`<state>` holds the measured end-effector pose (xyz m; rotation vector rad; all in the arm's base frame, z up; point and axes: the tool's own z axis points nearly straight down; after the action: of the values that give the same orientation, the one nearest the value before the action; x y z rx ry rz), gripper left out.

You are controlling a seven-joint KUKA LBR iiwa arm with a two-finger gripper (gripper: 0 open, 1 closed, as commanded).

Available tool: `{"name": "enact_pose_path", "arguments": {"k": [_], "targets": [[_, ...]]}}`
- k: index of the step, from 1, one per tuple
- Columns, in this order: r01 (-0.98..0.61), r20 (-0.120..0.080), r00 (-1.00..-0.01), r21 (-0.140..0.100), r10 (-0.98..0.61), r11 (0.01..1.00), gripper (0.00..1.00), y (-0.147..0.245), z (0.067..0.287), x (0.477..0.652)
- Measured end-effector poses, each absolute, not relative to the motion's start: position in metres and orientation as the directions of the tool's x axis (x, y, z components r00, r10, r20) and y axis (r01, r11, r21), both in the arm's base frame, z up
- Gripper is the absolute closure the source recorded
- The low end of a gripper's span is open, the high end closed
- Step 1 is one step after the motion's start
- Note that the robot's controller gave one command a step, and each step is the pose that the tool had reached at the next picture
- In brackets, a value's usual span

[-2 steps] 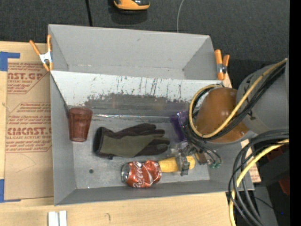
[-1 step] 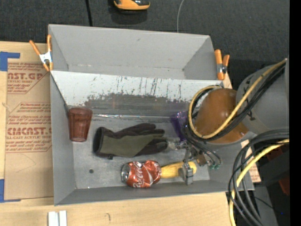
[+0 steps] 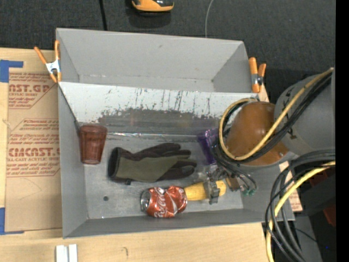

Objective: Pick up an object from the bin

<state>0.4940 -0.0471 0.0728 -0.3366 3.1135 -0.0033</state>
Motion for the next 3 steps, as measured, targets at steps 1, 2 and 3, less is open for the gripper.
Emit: {"name": "enact_pose_path", "arguments": {"k": [1,2,3], "targets": [[-0.214,-0.010,-0.977,-0.003,-0.214,0.977,1.00,-0.047,0.073,0.494],[-0.261,0.002,-0.965,0.000,-0.261,0.965,0.00,-0.036,0.096,0.502],[-0.302,-0.005,-0.953,-0.001,-0.302,0.953,0.00,-0.026,0.120,0.515]]}}
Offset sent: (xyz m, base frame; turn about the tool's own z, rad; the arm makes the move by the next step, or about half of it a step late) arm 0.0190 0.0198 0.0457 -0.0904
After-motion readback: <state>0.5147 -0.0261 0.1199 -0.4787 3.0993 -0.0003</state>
